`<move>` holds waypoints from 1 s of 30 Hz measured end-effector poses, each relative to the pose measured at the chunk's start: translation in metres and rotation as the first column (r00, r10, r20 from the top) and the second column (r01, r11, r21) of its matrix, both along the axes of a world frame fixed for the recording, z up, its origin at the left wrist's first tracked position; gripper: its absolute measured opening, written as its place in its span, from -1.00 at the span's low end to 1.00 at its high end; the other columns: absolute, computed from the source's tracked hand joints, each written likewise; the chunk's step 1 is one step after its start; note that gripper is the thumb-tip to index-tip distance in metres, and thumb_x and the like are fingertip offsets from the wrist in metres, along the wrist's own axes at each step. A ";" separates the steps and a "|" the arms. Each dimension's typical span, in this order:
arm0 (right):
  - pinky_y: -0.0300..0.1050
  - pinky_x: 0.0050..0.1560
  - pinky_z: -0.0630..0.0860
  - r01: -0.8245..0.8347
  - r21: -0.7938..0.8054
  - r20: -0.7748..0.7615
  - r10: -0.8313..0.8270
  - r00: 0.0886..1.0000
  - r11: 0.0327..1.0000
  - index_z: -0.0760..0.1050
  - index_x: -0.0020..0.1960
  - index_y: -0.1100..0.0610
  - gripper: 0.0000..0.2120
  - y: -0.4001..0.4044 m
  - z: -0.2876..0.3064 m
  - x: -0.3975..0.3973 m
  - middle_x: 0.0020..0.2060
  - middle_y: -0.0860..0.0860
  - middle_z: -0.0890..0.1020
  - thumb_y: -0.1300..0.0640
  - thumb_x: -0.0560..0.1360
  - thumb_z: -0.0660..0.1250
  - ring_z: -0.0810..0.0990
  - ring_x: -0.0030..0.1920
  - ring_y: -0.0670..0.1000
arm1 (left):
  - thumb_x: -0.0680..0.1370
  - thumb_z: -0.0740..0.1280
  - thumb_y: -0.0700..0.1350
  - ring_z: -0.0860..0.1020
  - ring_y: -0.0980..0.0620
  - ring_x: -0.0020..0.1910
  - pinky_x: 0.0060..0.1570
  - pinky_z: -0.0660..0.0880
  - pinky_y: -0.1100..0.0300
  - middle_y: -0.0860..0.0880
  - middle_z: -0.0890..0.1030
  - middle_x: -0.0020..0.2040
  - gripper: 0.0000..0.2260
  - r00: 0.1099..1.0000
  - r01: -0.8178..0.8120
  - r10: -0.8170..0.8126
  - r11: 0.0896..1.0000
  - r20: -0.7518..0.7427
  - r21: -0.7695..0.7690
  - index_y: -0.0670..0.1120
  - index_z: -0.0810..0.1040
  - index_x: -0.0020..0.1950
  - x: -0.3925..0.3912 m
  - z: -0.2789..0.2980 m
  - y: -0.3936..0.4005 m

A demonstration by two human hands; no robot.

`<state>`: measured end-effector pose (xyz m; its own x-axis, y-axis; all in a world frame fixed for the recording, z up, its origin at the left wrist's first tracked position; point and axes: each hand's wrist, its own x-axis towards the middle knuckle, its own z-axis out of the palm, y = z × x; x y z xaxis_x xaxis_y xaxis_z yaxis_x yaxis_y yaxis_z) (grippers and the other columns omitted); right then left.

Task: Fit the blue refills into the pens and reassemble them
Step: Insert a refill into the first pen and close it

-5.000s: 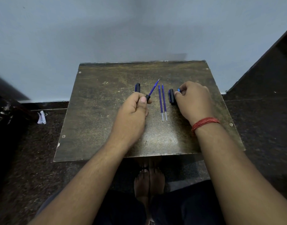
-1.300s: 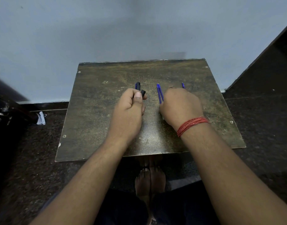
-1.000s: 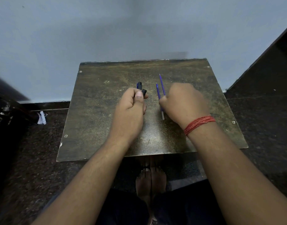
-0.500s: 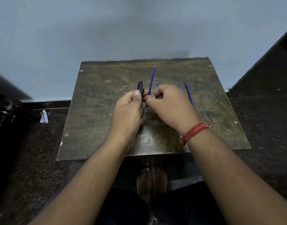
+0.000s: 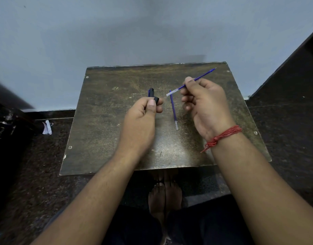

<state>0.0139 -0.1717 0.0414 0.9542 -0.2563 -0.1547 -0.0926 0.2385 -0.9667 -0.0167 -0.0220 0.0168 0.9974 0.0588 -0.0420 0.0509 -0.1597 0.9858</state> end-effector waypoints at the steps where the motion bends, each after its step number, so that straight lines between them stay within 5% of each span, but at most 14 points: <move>1: -0.24 -0.45 0.33 0.012 0.024 0.003 -0.012 1.000 1.000 0.45 -0.27 0.09 -0.73 0.000 0.000 0.001 -0.43 -0.04 0.60 0.16 0.60 0.34 0.48 -0.41 -0.09 | 0.68 0.17 0.01 0.45 0.30 -0.41 -0.28 0.33 0.17 0.17 0.62 -0.21 -0.76 1.000 0.002 -0.002 1.000 0.003 0.025 0.06 0.63 0.01 0.000 0.000 0.000; 4: -0.24 -0.44 0.34 0.004 0.015 0.026 -0.004 1.000 1.000 0.46 -0.27 0.10 -0.74 0.001 -0.001 0.000 -0.42 -0.04 0.60 0.15 0.60 0.34 0.49 -0.40 -0.09 | 0.69 0.18 0.00 0.45 0.28 -0.39 -0.27 0.34 0.15 0.16 0.62 -0.20 -0.77 1.000 0.017 -0.018 0.996 0.013 0.084 0.05 0.63 0.00 -0.002 0.001 -0.001; 12: -0.33 -0.34 0.41 -0.105 -0.305 0.083 0.136 0.987 0.946 0.52 -0.24 0.11 -0.78 0.003 0.000 -0.005 -0.35 0.01 0.60 0.14 0.59 0.36 0.52 -0.36 -0.12 | 0.66 0.18 0.03 0.37 0.24 -0.47 -0.37 0.26 0.14 0.20 0.54 -0.37 -0.76 0.999 0.051 -0.052 0.997 0.011 0.057 0.04 0.63 -0.01 -0.002 0.000 0.001; 17: -0.30 -0.37 0.40 0.028 -0.220 0.140 0.003 0.990 0.975 0.51 -0.21 0.12 -0.80 -0.002 0.005 -0.002 -0.39 -0.02 0.57 0.16 0.59 0.35 0.49 -0.42 -0.15 | 0.62 0.18 0.05 0.41 0.29 -0.50 -0.37 0.25 0.15 0.22 0.52 -0.43 -0.74 0.998 0.069 -0.070 0.997 0.008 0.014 0.00 0.64 -0.01 -0.001 0.000 0.001; 30: -0.34 -0.36 0.42 -0.098 -0.222 0.116 0.126 0.985 0.970 0.55 -0.15 0.20 -0.85 0.003 -0.002 -0.003 -0.32 0.03 0.62 0.20 0.59 0.35 0.55 -0.34 -0.11 | 0.60 0.18 0.06 0.41 0.29 -0.51 -0.38 0.25 0.14 0.22 0.51 -0.46 -0.74 0.996 0.091 -0.091 0.996 0.017 0.008 -0.01 0.64 -0.04 -0.001 0.000 0.000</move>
<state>0.0105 -0.1687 0.0398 0.9869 -0.1604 0.0177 0.0210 0.0189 -0.9996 -0.0175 -0.0220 0.0169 0.9992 -0.0317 -0.0250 0.0192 -0.1705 0.9852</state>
